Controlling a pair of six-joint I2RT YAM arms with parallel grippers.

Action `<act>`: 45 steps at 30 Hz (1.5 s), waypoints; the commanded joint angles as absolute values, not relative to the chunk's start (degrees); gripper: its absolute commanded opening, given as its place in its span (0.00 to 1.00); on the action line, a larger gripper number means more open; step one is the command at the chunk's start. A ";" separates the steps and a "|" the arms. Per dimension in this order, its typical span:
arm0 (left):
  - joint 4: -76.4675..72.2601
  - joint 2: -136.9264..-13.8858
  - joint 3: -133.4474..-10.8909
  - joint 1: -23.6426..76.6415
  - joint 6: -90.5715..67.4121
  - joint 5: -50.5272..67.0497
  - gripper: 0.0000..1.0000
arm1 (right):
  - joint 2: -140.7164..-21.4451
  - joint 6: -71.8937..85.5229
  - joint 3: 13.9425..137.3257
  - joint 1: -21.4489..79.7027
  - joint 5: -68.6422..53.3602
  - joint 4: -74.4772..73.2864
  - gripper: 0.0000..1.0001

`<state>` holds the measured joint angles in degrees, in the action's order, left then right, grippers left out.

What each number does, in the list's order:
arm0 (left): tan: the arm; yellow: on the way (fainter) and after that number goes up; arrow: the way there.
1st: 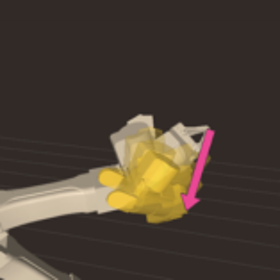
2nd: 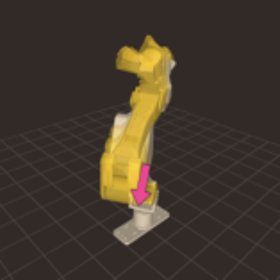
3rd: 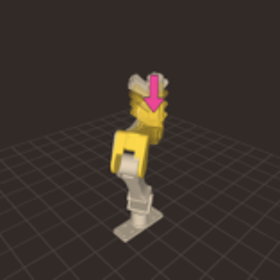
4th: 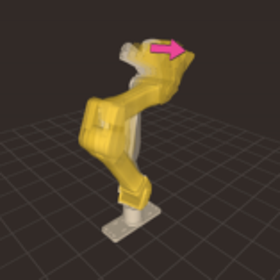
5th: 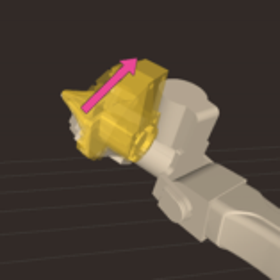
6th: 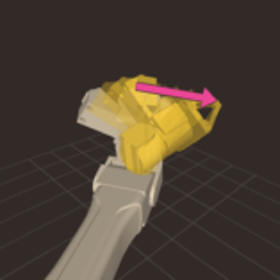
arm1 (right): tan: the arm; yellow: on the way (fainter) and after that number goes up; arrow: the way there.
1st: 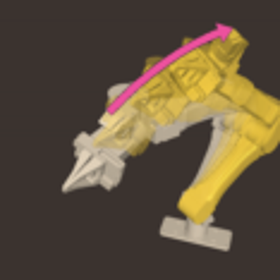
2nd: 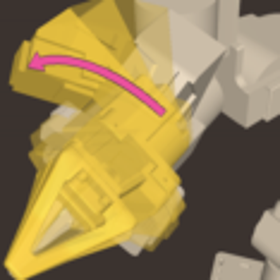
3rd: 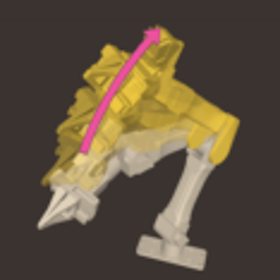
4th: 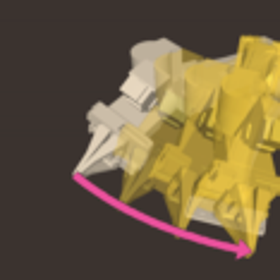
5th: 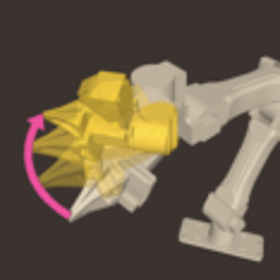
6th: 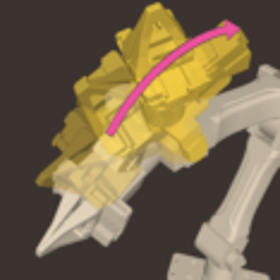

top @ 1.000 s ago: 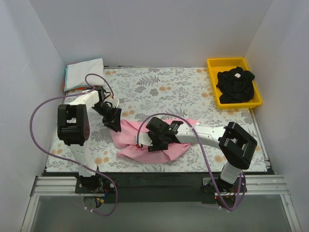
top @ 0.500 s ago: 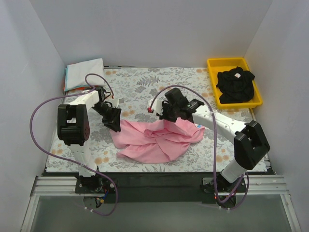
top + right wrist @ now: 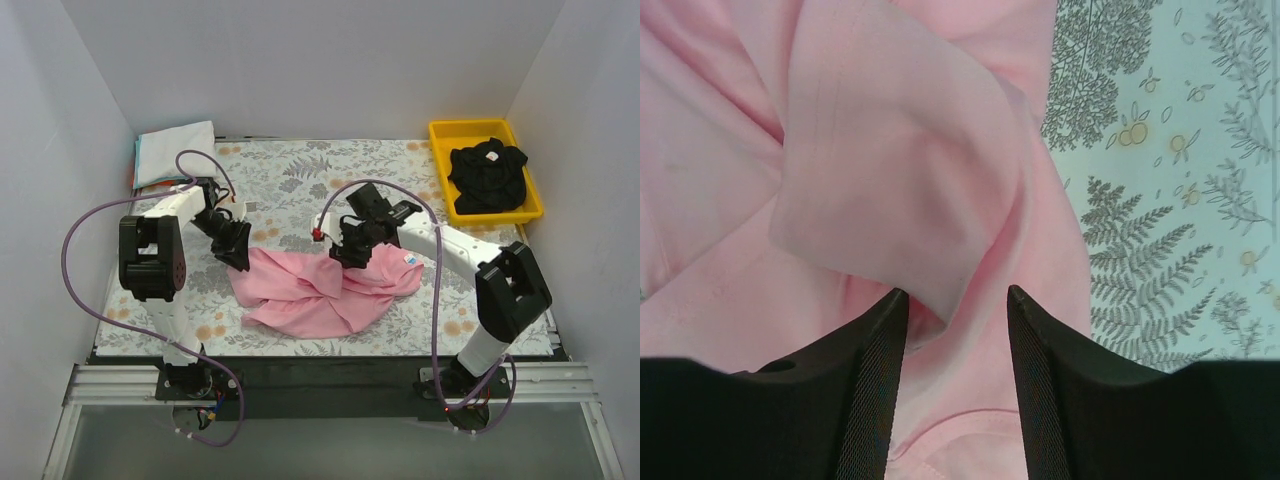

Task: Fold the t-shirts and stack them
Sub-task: Flatten the tshirt out

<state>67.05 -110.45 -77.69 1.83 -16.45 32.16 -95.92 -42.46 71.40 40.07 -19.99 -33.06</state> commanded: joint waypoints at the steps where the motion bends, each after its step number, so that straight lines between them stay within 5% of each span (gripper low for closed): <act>1: 67.06 -107.32 -77.88 1.93 -15.64 32.08 0.31 | -88.28 -49.28 68.57 40.34 -21.01 -33.14 0.51; 8: 66.53 -107.75 -77.34 1.93 -15.91 33.75 0.32 | -71.73 -60.01 52.31 48.68 -15.48 -23.05 0.52; 17: 66.36 -107.84 -77.17 1.93 -16.44 33.84 0.33 | -72.51 -70.30 31.93 60.64 -2.56 6.65 0.53; 29: 65.39 -106.70 -73.92 1.93 -15.12 33.40 0.34 | -73.83 -79.89 19.87 60.73 -0.53 30.30 0.55; 45: 63.72 -107.93 -73.21 1.67 -14.06 34.80 0.34 | -73.03 -82.53 18.10 56.96 -5.44 37.53 0.52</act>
